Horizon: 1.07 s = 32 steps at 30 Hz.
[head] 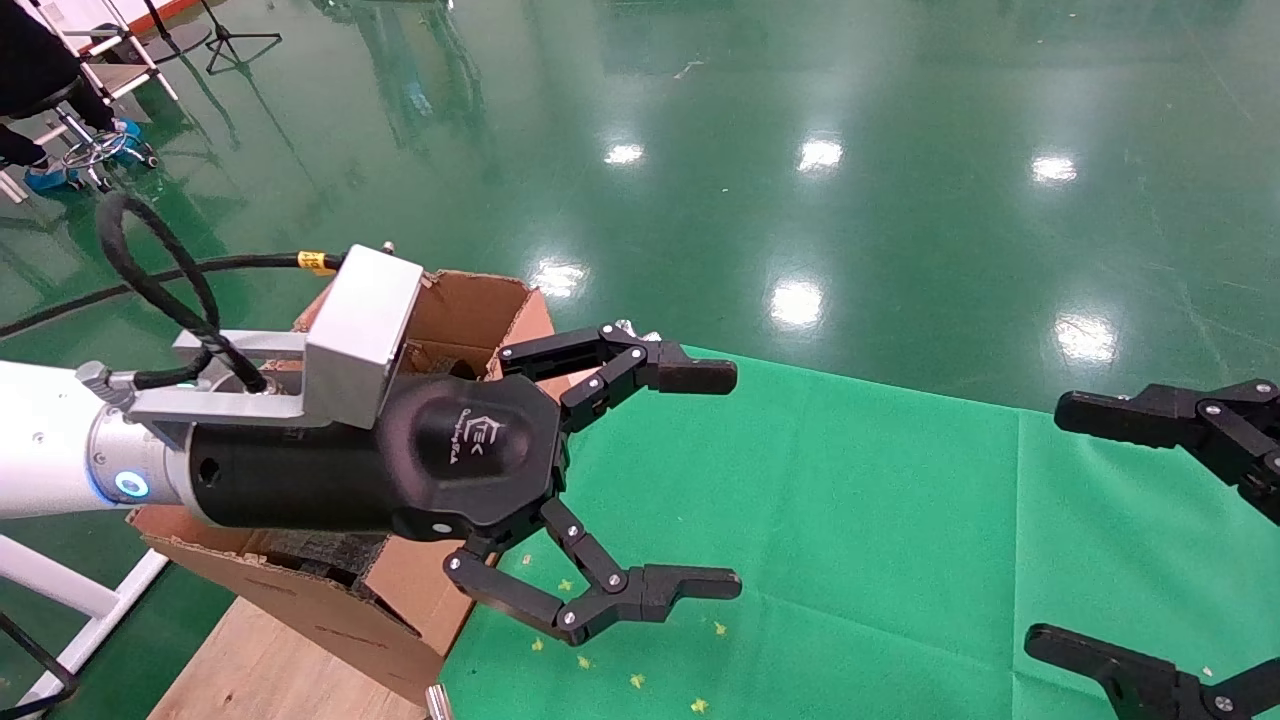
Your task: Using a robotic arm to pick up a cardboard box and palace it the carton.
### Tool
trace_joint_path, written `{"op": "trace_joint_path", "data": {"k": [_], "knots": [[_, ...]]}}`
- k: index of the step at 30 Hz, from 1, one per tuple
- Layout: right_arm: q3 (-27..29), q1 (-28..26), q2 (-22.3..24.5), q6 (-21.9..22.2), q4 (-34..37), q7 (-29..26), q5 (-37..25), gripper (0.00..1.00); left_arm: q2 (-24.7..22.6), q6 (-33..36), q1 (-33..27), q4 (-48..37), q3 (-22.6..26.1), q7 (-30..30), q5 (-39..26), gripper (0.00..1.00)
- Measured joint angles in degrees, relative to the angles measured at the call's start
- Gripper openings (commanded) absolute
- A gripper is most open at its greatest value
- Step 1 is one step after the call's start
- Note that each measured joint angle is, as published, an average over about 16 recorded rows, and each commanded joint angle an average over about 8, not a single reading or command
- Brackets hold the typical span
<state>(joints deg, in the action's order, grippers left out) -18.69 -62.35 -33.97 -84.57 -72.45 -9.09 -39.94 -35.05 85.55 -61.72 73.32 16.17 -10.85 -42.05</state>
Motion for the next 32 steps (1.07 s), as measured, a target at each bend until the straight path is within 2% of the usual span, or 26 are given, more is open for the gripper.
{"op": "trace_joint_path", "data": {"k": [32], "knots": [[0.0,0.0,0.0,0.0,0.0,0.0,0.0,1.0,0.0,0.0,0.0,0.0,0.0,0.0,0.0,1.0]]}}
